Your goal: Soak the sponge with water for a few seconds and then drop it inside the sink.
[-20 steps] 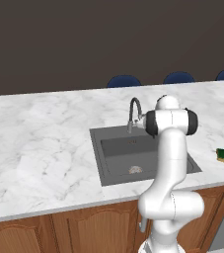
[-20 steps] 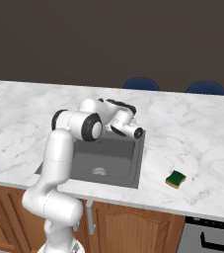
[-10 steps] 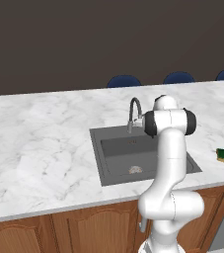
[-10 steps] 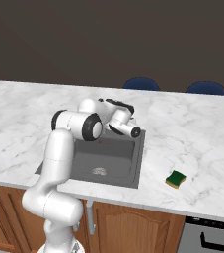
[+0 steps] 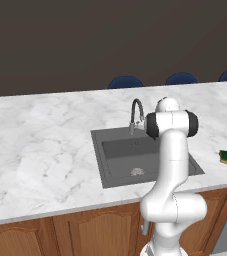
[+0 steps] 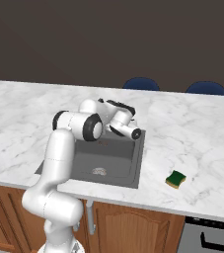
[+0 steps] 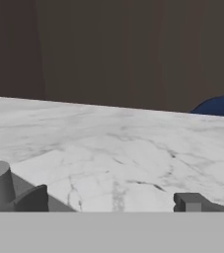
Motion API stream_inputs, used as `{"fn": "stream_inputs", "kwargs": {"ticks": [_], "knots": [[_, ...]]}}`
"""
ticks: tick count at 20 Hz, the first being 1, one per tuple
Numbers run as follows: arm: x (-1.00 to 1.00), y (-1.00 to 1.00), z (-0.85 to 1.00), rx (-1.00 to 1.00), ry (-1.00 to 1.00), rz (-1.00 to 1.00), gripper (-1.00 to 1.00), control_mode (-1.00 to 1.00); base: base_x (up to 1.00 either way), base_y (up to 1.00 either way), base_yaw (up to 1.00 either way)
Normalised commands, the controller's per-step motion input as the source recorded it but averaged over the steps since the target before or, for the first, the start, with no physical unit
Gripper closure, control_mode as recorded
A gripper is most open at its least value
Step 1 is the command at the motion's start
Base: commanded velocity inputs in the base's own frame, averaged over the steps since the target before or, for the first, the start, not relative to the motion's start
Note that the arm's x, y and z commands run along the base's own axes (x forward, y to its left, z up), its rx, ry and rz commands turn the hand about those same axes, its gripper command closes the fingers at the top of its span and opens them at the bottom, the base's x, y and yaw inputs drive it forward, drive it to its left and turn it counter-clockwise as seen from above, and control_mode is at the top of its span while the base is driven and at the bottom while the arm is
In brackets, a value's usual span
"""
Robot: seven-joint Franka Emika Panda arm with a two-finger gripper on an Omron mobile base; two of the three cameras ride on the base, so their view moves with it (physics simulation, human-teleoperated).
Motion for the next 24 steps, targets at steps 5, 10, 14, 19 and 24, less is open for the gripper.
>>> {"fn": "stream_inputs", "kwargs": {"ticks": [5, 10, 14, 19, 24], "knots": [[0.0, -0.22, -0.07, 0.0, 0.04, -0.01, -1.0, -1.0, 0.0, 0.0, 0.0], [0.0, -0.23, -0.01, 0.0, 0.03, -0.02, -1.0, -1.0, 0.0, 0.0, 0.0], [0.0, -0.29, -0.11, 0.0, 0.01, -0.03, -1.0, -1.0, 0.0, 0.0, 0.0], [0.03, -0.32, -0.15, 0.0, 0.0, -0.02, -1.0, -1.0, 0.0, 0.0, 0.0], [0.02, -0.36, -0.16, 0.0, 0.0, -0.03, -1.0, -1.0, 0.0, 0.0, 0.0]]}}
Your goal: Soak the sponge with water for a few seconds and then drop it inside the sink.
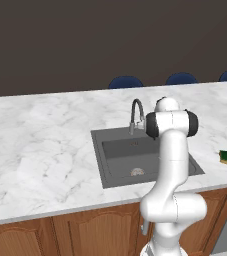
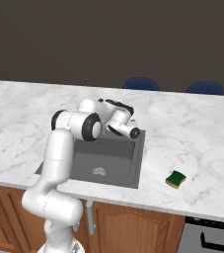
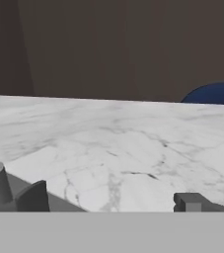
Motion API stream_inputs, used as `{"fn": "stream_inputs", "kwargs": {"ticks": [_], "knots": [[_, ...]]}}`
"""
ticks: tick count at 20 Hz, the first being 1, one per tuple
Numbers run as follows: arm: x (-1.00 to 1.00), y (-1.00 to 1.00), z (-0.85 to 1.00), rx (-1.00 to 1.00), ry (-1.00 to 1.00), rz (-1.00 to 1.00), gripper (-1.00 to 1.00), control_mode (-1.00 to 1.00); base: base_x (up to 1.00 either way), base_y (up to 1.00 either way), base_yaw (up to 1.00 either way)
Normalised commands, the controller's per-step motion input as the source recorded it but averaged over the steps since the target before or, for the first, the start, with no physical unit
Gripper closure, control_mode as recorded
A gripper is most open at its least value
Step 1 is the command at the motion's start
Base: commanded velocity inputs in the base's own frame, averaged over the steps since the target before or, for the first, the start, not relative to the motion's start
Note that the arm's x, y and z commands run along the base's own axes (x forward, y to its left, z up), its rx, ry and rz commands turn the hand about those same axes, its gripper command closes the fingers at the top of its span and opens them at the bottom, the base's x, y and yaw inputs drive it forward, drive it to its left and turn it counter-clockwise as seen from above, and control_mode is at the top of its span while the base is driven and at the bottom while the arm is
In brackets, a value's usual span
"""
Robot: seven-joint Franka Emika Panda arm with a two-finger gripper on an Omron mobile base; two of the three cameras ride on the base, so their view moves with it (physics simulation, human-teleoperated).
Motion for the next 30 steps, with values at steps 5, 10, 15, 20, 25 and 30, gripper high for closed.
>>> {"fn": "stream_inputs", "kwargs": {"ticks": [5, 10, 15, 20, 25, 30], "knots": [[0.0, -0.48, -0.23, -0.01, 0.01, -0.05, -1.0, -1.0, 0.0, 0.0, 0.0], [0.0, -0.6, -0.25, -0.02, 0.01, -0.09, -1.0, -1.0, 0.0, 0.0, 0.0], [0.01, -0.64, -0.18, 0.0, 0.0, -0.08, -1.0, -1.0, 0.0, 0.0, 0.0], [0.09, -0.64, -0.2, 0.0, 0.0, -0.05, -1.0, -1.0, 0.0, 0.0, 0.0], [0.21, -0.67, -0.24, 0.0, 0.0, -0.01, -1.0, -1.0, 0.0, 0.0, 0.0], [0.2, -0.67, -0.21, 0.0, 0.0, -0.01, -1.0, -1.0, 0.0, 0.0, 0.0]]}}
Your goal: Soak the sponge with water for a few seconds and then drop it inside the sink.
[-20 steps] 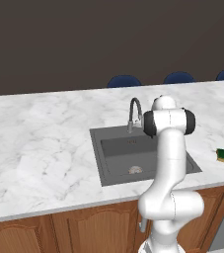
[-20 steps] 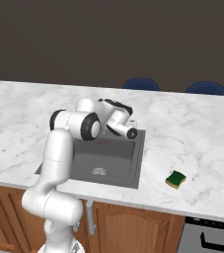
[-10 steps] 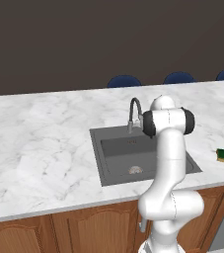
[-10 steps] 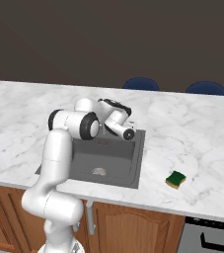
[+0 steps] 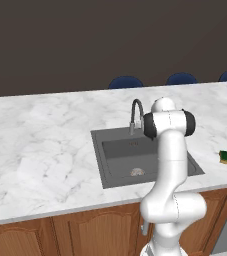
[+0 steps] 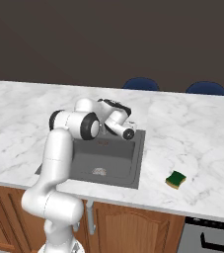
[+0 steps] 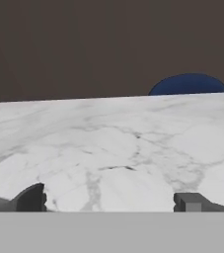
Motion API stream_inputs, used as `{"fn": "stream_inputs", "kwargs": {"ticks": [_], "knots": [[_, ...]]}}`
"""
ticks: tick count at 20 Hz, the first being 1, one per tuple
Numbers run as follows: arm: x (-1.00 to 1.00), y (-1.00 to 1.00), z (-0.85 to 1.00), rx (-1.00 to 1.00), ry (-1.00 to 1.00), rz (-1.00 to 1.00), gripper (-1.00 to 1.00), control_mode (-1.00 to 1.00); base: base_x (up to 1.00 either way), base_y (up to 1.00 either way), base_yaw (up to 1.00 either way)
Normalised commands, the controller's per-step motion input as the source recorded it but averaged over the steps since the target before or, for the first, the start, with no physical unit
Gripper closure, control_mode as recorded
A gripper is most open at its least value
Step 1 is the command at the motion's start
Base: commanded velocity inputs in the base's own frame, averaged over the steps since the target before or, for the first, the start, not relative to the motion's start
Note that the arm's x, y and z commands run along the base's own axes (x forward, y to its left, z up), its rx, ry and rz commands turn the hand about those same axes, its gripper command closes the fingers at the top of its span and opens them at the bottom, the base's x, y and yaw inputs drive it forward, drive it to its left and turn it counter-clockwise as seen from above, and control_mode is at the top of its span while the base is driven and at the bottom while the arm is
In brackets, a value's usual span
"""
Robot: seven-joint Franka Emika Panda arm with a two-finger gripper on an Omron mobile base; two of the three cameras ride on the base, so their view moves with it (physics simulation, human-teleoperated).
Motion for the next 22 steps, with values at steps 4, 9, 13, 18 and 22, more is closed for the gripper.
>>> {"fn": "stream_inputs", "kwargs": {"ticks": [4, 9, 13, 18, 22], "knots": [[0.21, -0.71, -0.23, 0.0, 0.0, -0.02, -1.0, -1.0, 0.0, 0.0, 0.0], [0.16, -0.72, -0.3, 0.0, 0.0, -0.02, -1.0, -1.0, 0.0, 0.0, 0.0], [0.13, -0.72, -0.33, 0.0, 0.0, -0.02, -1.0, -1.0, 0.0, 0.0, 0.0], [0.12, -0.72, -0.32, 0.0, 0.0, -0.03, -1.0, -1.0, 0.0, 0.0, 0.0], [0.08, -0.77, -0.38, 0.0, 0.0, -0.04, -1.0, -1.0, 0.0, 0.0, 0.0]]}}
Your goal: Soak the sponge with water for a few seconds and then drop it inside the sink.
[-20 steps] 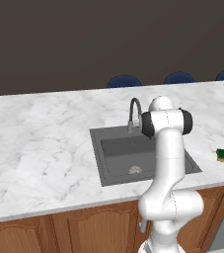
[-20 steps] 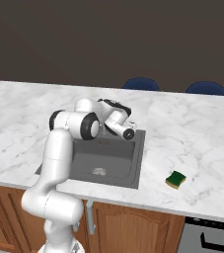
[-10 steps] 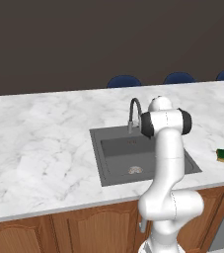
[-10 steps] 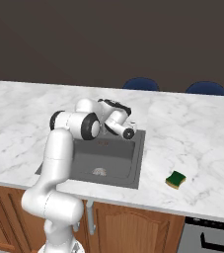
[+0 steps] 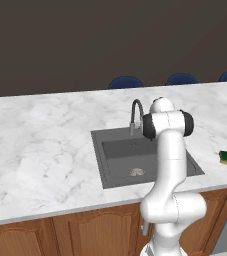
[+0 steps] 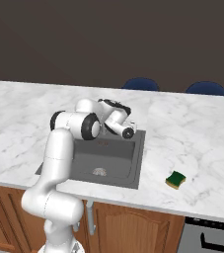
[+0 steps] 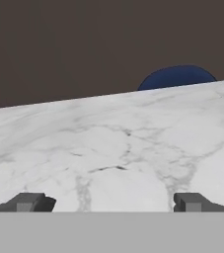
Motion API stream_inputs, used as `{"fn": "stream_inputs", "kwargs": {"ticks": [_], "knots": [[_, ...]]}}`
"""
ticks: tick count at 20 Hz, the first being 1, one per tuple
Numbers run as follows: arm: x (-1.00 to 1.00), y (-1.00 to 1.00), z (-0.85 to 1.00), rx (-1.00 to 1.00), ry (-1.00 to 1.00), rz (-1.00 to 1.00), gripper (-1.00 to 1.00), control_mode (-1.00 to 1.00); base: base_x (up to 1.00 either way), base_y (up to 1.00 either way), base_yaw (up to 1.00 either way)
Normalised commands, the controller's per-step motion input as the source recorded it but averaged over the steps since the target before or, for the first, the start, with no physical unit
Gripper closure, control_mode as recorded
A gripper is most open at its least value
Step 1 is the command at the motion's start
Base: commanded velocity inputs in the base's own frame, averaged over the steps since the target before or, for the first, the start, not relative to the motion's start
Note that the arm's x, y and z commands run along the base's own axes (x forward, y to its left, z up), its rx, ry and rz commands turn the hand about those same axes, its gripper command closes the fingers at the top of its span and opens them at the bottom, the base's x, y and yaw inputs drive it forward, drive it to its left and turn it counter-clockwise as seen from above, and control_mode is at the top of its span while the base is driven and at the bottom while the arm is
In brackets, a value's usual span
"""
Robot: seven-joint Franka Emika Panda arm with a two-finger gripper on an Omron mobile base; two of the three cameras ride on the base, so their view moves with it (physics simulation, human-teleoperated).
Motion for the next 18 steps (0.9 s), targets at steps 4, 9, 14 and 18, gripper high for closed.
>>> {"fn": "stream_inputs", "kwargs": {"ticks": [4, 9, 14, 18], "knots": [[0.03, -0.76, -0.43, 0.0, 0.0, -0.05, -1.0, -1.0, 0.0, 0.0, 0.0], [0.01, -0.74, -0.43, 0.0, 0.0, -0.05, -1.0, -1.0, 0.0, 0.0, 0.0], [0.01, -0.81, -0.48, 0.0, 0.0, -0.05, -1.0, -1.0, 0.0, 0.0, 0.0], [0.01, -0.87, -0.56, 0.0, 0.0, -0.06, -1.0, -1.0, 0.0, 0.0, 0.0]]}}
